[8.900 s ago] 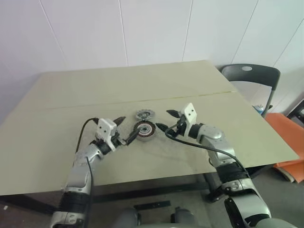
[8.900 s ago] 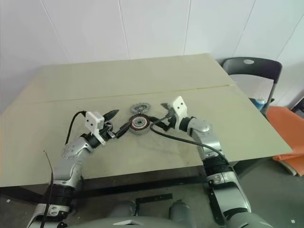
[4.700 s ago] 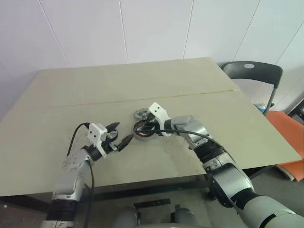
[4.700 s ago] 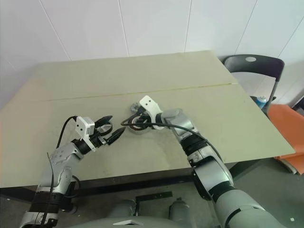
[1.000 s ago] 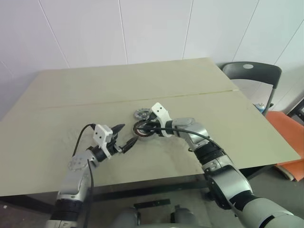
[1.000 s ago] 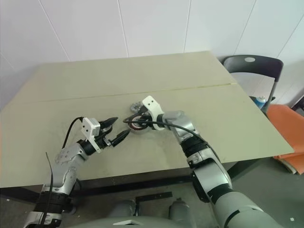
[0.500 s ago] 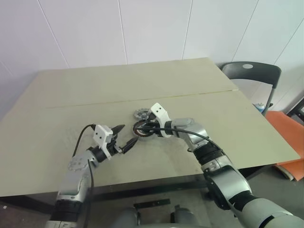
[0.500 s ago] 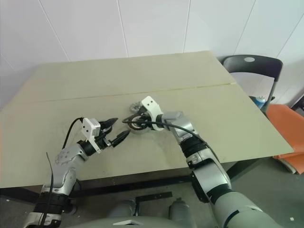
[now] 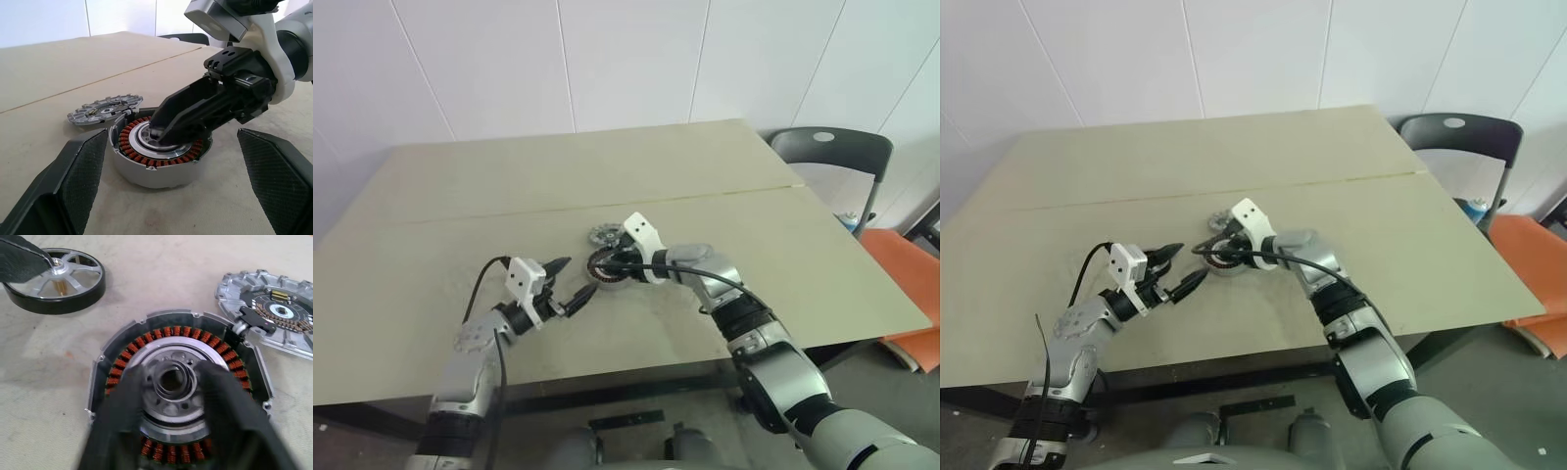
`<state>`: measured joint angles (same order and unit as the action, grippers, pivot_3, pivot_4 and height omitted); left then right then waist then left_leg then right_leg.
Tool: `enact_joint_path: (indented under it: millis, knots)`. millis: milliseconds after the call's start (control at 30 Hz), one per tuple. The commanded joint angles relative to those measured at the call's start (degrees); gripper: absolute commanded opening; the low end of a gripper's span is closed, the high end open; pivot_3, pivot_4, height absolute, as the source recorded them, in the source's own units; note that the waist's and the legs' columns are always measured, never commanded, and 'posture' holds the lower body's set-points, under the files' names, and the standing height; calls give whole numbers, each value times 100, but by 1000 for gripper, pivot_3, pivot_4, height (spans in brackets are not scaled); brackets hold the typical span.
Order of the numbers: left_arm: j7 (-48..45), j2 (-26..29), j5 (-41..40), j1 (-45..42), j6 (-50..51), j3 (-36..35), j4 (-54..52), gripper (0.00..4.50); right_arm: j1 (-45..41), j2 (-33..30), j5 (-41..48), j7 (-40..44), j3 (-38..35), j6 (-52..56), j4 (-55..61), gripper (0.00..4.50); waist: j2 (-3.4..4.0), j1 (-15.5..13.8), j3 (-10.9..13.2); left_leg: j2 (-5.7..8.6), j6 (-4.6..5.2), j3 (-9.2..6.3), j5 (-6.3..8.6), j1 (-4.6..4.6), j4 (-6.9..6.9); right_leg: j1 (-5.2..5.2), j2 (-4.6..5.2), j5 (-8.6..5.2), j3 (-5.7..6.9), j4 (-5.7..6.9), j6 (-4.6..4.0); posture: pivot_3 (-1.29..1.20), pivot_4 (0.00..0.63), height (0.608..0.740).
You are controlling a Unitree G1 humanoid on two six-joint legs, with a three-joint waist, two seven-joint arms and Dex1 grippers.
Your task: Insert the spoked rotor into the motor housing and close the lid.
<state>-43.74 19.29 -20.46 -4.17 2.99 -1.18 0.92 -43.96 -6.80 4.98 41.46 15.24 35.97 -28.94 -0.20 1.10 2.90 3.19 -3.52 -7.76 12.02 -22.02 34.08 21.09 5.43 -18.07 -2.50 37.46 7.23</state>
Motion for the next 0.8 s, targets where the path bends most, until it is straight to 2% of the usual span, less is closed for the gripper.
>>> enact_joint_path:
  millis: [33, 333, 433, 633, 667, 800]
  knots:
    - [-34, 28, -6, -21, -128, -38, -137, 4500, -46, 56, 20, -111, -120, -44, 11, 2973, 0, 0, 0, 0, 0, 0, 0, 0, 0, 0, 0, 0, 0, 1, 0, 0, 0, 740]
    - [-77, 36, 5, -62, -194, -61, 0, 4500, -167, 245, 333, -282, -620, -201, -104, 2973, 0, 2, 0, -1, 0, 0, 0, 0, -1, 1, -1, 1, 0, 2, -1, 0, 0, 740]
    - [-92, 39, 6, -81, -217, -57, 42, 4500, -191, 261, 350, -344, -694, -264, -164, 2323, 0, 5, 0, -1, 0, 0, 0, 0, -1, 1, -1, 1, -1, 2, -1, 0, 0, 740]
    - [-117, 31, 21, -99, -228, -33, 82, 4500, -97, 222, 257, -303, -583, -391, -164, 246, 0, 6, 0, -1, 0, 0, 0, 0, 0, 1, -2, 1, -1, 2, -1, 0, 0, 740]
    - [-119, 29, 22, -97, -226, -31, 80, 4500, -79, 215, 224, -315, -550, -416, -155, 19, 0, 6, 0, -1, 0, 0, 0, 0, 0, 1, -2, 1, -1, 2, -1, 0, 0, 740]
    - [-117, 20, 31, -108, -232, -27, 100, 4500, 2, 186, 13, -372, -320, -501, -160, 19, 0, 6, 0, -1, 0, 0, 0, 0, 0, 1, -2, 1, -1, 2, -1, 0, 0, 740]
